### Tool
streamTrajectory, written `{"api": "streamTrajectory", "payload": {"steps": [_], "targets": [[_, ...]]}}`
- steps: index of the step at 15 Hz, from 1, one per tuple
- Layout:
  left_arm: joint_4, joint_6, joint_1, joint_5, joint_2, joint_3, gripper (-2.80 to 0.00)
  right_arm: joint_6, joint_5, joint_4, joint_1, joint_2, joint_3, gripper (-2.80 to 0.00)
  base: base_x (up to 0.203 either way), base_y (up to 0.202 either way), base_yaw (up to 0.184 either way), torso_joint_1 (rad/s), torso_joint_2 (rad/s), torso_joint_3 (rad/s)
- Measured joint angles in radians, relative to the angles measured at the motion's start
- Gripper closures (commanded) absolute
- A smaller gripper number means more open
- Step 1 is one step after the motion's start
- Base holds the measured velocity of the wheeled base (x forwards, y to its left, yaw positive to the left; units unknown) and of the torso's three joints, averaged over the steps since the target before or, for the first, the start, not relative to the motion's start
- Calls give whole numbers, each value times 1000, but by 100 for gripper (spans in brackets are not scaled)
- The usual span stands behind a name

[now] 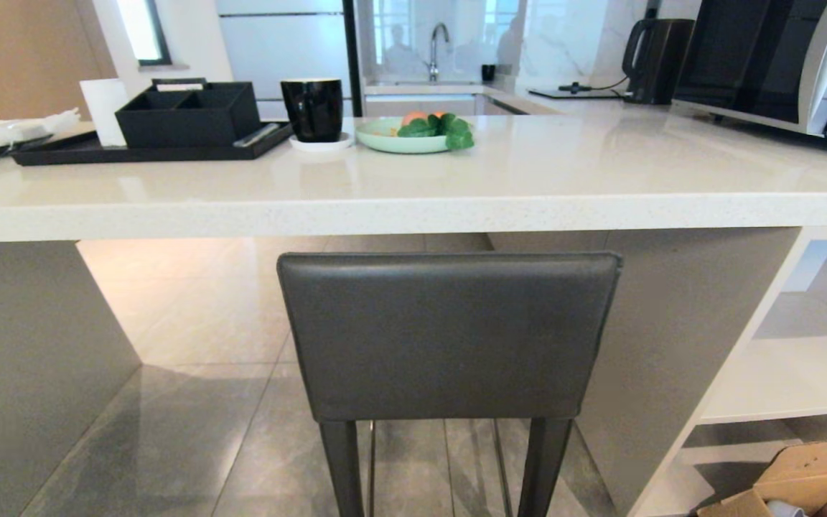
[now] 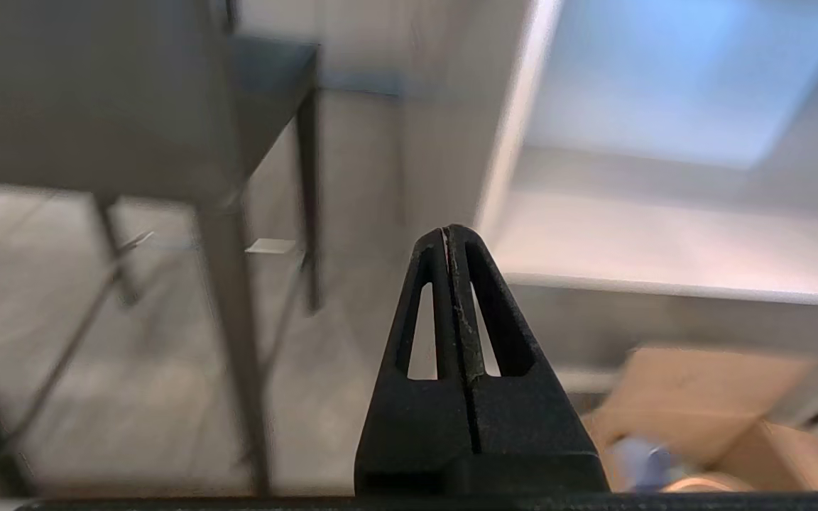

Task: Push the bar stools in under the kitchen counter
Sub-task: Push the blue chair back under the dining table

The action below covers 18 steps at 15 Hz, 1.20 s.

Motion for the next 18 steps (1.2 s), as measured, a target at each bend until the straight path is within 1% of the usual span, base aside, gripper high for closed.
{"api": "streamTrajectory", "payload": {"steps": [1, 2, 4, 8, 12, 14, 18], "targets": [[0, -6, 0, 3, 0, 0, 0, 36, 3, 38, 0, 0, 5, 0, 0, 0, 0, 0, 0, 0], [0, -22, 0, 4, 0, 0, 0, 65, 1, 38, 0, 0, 6, 0, 0, 0, 0, 0, 0, 0], [0, -30, 0, 4, 0, 0, 0, 93, -21, 38, 0, 0, 8, 0, 0, 0, 0, 0, 0, 0], [0, -24, 0, 0, 0, 0, 0, 72, -16, 38, 0, 0, 9, 0, 0, 0, 0, 0, 0, 0], [0, -29, 0, 3, 0, 0, 0, 73, -16, 38, 0, 0, 9, 0, 0, 0, 0, 0, 0, 0], [0, -29, 0, 3, 0, 0, 0, 73, -17, 38, 0, 0, 9, 0, -131, 0, 1, 6, 0, -2], [0, -28, 0, 2, 0, 0, 0, 78, -19, 39, 0, 0, 9, 0, -197, 0, 0, -1, 1, 0]]}}
